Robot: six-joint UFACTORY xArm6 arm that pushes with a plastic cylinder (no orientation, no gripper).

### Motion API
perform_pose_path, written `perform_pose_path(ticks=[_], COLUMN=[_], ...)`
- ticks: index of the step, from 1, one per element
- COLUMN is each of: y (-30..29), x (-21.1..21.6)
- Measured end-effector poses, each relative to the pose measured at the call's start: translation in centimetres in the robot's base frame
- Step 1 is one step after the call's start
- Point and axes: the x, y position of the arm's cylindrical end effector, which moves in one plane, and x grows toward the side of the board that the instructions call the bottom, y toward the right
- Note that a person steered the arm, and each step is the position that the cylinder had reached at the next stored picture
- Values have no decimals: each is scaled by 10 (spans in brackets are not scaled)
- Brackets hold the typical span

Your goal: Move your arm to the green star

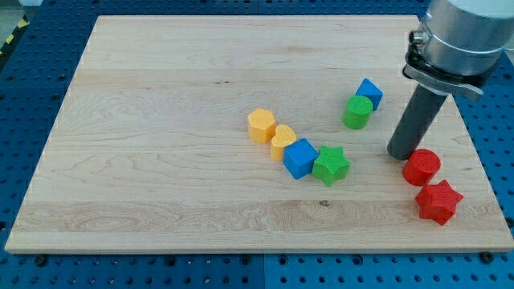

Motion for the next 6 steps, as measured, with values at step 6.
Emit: perform_pose_path(ticks=[6], y=[-28], x=[17])
